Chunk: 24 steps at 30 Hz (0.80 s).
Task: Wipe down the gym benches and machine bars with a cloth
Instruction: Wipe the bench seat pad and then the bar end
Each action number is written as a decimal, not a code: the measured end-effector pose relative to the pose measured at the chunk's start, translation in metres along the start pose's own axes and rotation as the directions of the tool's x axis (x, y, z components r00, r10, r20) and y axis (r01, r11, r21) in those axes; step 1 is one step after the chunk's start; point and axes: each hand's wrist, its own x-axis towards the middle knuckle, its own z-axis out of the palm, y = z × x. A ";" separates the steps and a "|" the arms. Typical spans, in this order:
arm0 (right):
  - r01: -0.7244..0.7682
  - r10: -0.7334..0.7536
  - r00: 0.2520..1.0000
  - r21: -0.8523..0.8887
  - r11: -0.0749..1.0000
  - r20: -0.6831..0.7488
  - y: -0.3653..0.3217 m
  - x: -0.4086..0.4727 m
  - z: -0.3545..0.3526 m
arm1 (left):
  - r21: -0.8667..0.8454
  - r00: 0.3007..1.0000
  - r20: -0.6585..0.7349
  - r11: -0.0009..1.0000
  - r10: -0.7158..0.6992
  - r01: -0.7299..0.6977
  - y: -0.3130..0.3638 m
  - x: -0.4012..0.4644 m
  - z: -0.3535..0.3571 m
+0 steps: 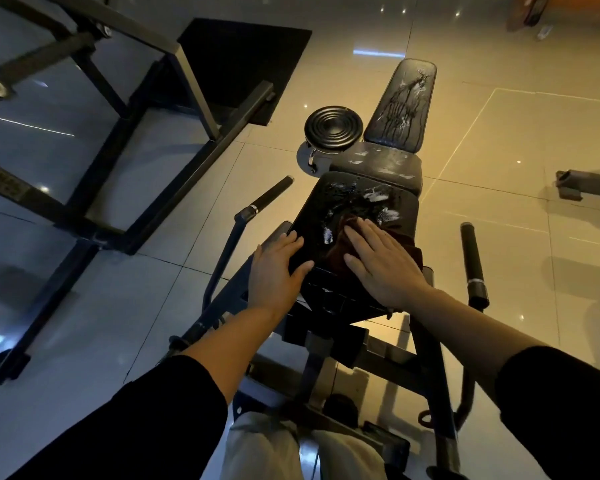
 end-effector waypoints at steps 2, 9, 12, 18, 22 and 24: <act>-0.089 0.089 0.996 0.016 0.996 0.015 -0.009 0.019 0.000 | 0.004 1.000 -0.010 1.000 0.007 -0.007 0.001 0.000 0.000; 0.189 -0.187 0.982 -0.061 0.980 0.032 -0.014 -0.002 0.002 | -0.037 0.998 -0.045 0.999 0.035 -0.037 -0.009 -0.013 0.001; 0.122 -0.119 0.992 -0.073 0.990 0.033 -0.010 -0.002 0.004 | -0.014 0.998 0.029 0.999 0.050 -0.049 -0.016 -0.025 0.000; -0.102 0.102 0.995 0.012 0.995 0.024 -0.056 0.056 0.004 | -0.102 0.995 0.100 0.995 0.012 -0.002 -0.013 -0.025 -0.007; 0.111 -0.111 0.993 0.005 0.994 0.033 -0.065 0.040 0.005 | -0.121 0.998 0.054 0.992 0.032 -0.025 -0.013 -0.030 -0.010; 0.132 -0.132 0.991 0.006 0.991 0.034 -0.048 0.023 0.002 | -0.071 0.993 0.091 0.995 0.074 -0.068 -0.015 -0.033 -0.011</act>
